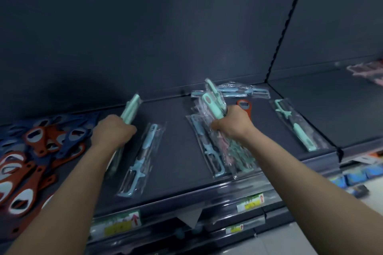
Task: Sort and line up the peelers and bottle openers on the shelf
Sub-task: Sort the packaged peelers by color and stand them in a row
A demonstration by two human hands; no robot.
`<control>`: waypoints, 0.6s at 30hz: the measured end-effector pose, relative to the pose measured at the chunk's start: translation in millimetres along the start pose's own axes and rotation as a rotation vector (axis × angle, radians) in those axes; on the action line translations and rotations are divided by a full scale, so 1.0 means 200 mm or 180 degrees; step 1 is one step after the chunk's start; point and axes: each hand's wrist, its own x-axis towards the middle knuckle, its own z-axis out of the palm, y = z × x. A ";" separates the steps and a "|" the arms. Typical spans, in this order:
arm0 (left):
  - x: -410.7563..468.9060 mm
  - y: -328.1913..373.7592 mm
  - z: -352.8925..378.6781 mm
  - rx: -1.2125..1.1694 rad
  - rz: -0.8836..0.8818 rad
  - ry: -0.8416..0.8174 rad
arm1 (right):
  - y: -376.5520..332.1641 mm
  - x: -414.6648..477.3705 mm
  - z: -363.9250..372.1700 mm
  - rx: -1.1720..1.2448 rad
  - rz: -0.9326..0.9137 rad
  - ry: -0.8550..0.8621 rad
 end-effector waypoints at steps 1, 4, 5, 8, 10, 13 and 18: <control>-0.01 0.01 0.00 0.0001 -0.0014 -0.0048 | 0.01 0.00 -0.01 0.0016 -0.0041 -0.0037; -0.05 0.05 0.03 -0.0096 0.0011 -0.0202 | 0.03 0.00 -0.05 -0.0027 -0.0167 -0.0141; -0.07 0.07 0.04 -0.0178 0.0016 -0.0194 | 0.04 0.00 -0.07 -0.0040 -0.0199 -0.0183; -0.13 0.15 0.06 -0.0483 0.0049 -0.0005 | 0.08 0.01 -0.13 -0.0063 -0.0275 -0.0304; -0.17 0.20 0.06 -0.0535 0.0090 0.0175 | 0.12 0.02 -0.18 -0.0054 -0.0315 -0.0323; -0.24 0.27 0.07 -0.0575 0.0152 0.0498 | 0.18 0.04 -0.26 -0.0021 -0.0399 -0.0358; -0.34 0.38 0.10 -0.0420 0.0061 0.0563 | 0.27 0.07 -0.35 0.0028 -0.0456 -0.0568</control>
